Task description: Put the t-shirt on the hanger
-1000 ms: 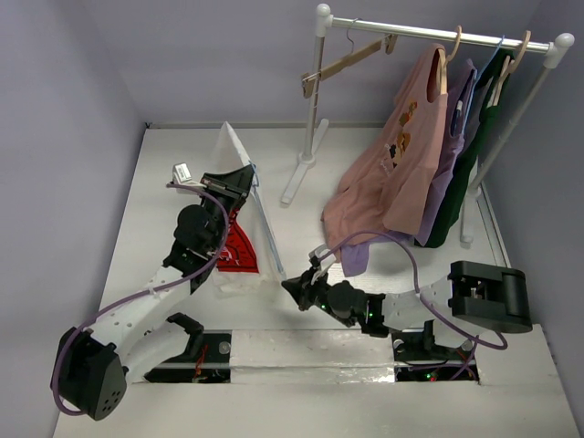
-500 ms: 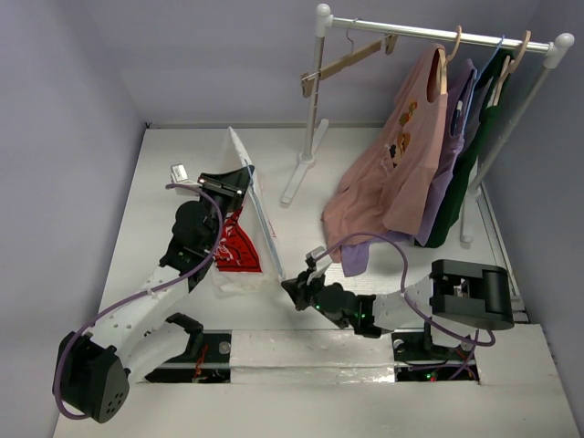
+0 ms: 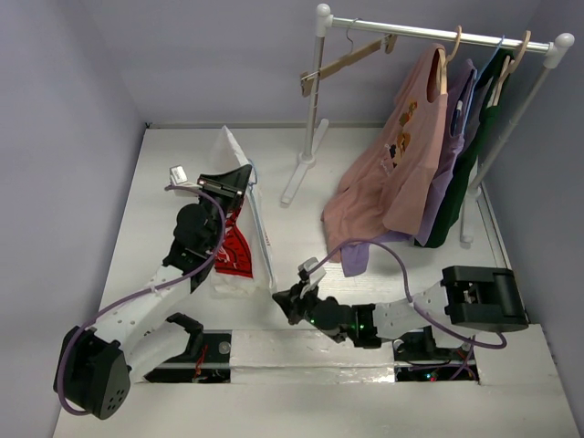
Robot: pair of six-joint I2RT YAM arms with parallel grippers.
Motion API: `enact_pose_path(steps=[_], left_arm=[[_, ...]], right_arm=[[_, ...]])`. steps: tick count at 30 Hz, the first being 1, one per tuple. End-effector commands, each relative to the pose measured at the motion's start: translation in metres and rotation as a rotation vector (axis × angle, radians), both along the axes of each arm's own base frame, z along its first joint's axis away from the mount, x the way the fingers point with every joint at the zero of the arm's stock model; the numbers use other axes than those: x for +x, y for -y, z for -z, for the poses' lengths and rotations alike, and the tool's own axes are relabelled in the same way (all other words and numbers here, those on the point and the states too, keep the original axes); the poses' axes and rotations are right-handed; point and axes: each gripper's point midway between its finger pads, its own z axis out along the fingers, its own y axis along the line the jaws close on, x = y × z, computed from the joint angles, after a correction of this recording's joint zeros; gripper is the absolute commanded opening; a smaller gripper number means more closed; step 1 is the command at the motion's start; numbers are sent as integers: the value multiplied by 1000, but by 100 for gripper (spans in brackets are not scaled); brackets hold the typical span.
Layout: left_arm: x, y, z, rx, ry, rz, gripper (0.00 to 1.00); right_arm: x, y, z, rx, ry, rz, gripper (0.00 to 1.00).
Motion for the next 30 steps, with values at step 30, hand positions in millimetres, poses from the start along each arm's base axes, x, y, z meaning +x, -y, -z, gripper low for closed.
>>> enact_pose_path(steps=[30], left_arm=[[-52, 4, 78, -46, 10, 151, 0]], right_arm=[[2, -20, -10, -281, -36, 10, 0]])
